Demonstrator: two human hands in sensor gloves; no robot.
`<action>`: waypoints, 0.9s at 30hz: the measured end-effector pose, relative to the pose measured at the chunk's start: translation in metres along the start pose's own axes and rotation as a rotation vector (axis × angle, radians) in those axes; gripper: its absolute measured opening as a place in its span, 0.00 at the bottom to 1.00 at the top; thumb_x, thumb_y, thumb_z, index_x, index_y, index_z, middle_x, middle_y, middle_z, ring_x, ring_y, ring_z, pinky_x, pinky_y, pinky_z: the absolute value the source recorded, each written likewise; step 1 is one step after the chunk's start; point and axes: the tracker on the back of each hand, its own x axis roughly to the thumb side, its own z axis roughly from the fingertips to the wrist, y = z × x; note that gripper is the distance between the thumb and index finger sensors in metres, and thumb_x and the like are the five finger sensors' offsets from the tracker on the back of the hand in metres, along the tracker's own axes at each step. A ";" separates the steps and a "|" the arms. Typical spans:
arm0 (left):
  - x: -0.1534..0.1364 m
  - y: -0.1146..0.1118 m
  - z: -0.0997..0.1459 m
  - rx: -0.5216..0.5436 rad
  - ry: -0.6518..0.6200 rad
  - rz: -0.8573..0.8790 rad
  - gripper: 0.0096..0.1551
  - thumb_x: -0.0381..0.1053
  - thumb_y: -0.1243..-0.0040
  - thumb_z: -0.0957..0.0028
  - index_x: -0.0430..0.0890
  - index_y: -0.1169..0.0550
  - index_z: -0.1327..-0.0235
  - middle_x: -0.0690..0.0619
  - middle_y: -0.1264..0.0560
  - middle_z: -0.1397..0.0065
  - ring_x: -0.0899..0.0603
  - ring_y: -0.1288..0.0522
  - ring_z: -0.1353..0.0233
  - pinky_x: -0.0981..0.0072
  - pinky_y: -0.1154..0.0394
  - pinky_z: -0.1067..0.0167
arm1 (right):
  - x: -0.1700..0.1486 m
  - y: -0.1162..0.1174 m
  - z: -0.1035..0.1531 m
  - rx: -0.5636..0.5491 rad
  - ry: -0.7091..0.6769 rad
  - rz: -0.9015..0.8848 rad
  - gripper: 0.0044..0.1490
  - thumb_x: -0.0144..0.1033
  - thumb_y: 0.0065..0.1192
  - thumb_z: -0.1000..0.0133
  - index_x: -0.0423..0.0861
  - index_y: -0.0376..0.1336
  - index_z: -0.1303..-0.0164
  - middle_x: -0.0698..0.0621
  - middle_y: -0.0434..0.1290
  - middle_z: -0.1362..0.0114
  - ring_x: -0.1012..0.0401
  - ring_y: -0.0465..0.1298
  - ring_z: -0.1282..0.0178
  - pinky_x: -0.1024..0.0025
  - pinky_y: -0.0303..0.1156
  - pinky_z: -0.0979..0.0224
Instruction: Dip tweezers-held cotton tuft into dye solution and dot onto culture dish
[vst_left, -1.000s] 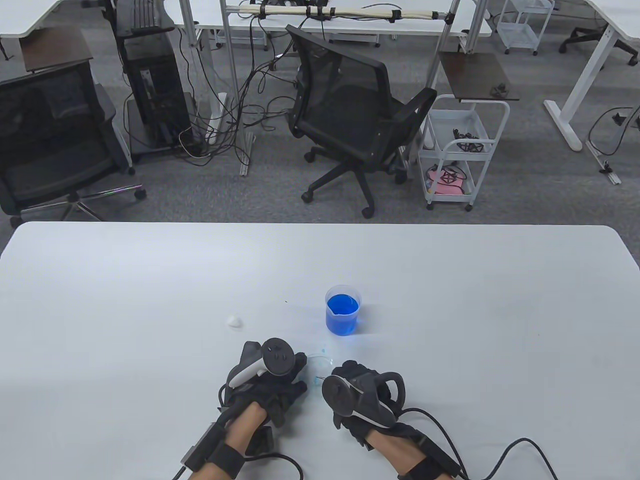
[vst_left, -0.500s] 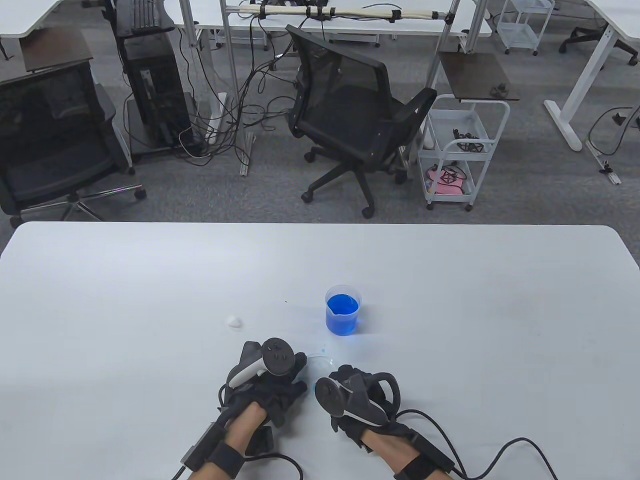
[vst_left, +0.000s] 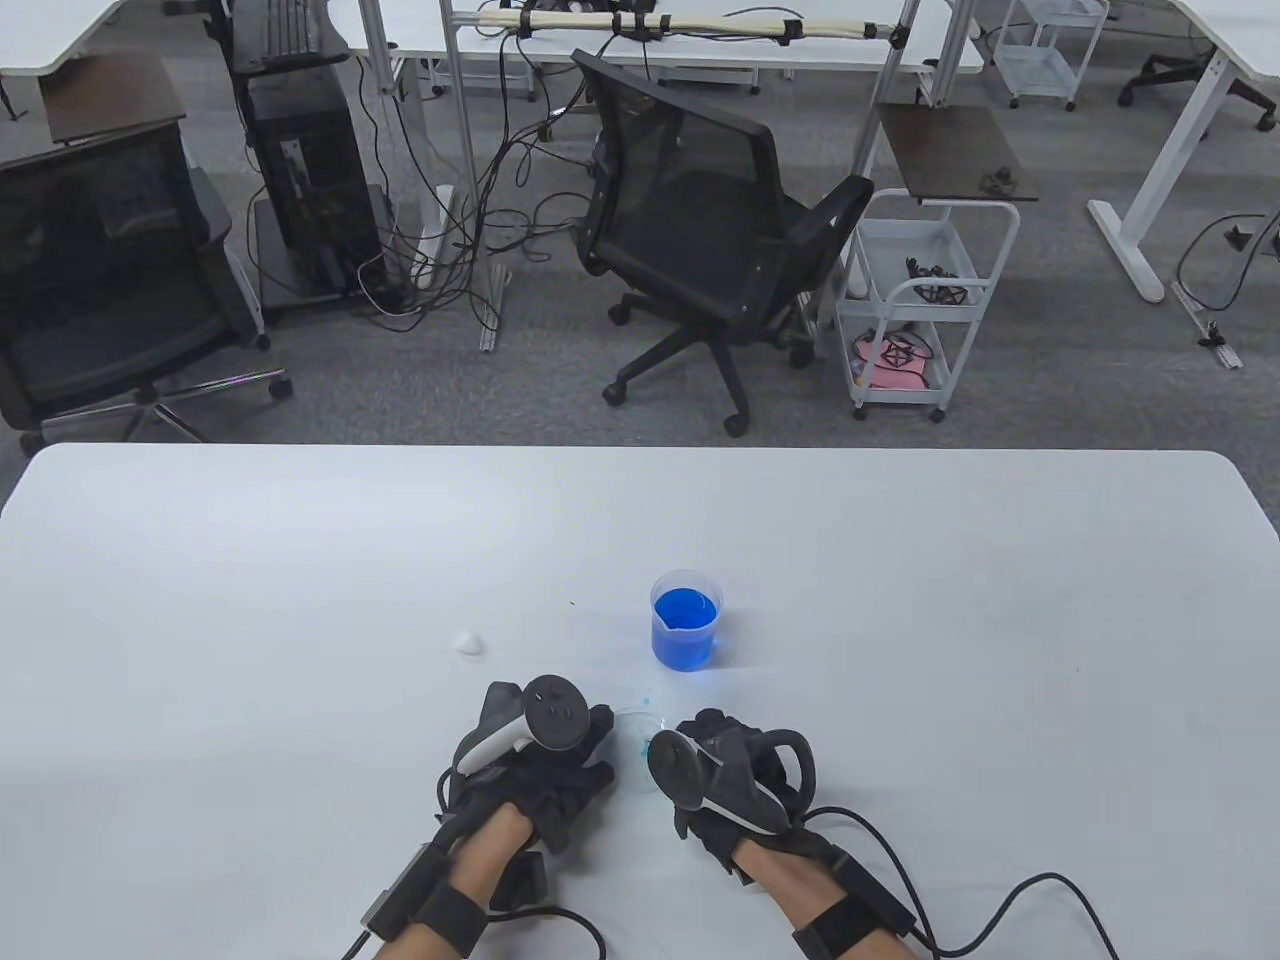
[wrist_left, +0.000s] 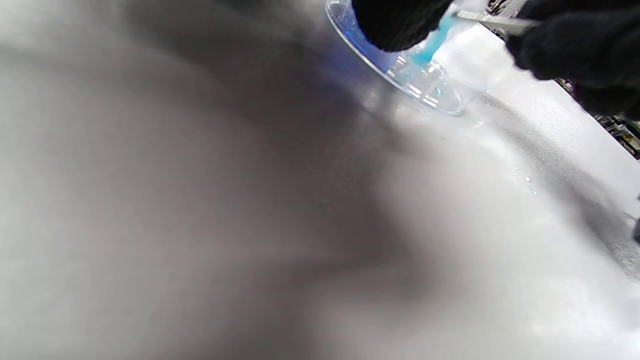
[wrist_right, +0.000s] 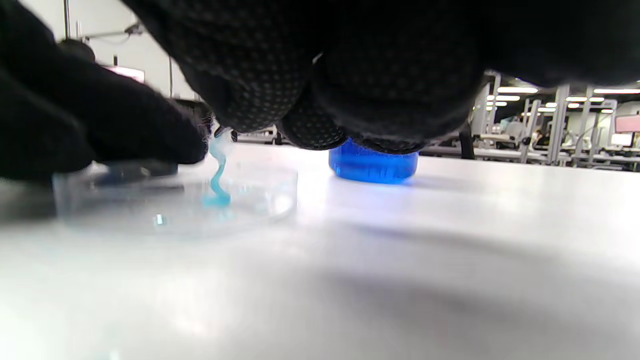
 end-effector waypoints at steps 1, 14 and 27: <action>0.000 0.000 0.000 0.000 0.000 0.000 0.40 0.54 0.50 0.32 0.53 0.56 0.16 0.33 0.66 0.13 0.24 0.68 0.20 0.20 0.65 0.33 | 0.001 0.002 -0.001 0.010 -0.003 0.008 0.25 0.37 0.75 0.63 0.35 0.82 0.65 0.36 0.84 0.53 0.60 0.83 0.72 0.65 0.83 0.72; 0.000 0.000 0.000 0.000 0.000 0.000 0.40 0.54 0.51 0.32 0.53 0.56 0.16 0.33 0.65 0.13 0.24 0.68 0.20 0.20 0.65 0.33 | 0.001 -0.008 -0.004 -0.031 0.012 -0.027 0.25 0.38 0.75 0.64 0.35 0.82 0.65 0.36 0.84 0.53 0.60 0.83 0.72 0.66 0.83 0.72; 0.000 0.000 0.000 0.000 0.000 0.000 0.40 0.54 0.51 0.32 0.52 0.56 0.16 0.33 0.66 0.14 0.24 0.68 0.20 0.20 0.65 0.33 | 0.010 -0.002 -0.011 -0.041 0.001 -0.004 0.25 0.37 0.75 0.63 0.35 0.82 0.65 0.35 0.84 0.53 0.60 0.83 0.72 0.65 0.83 0.72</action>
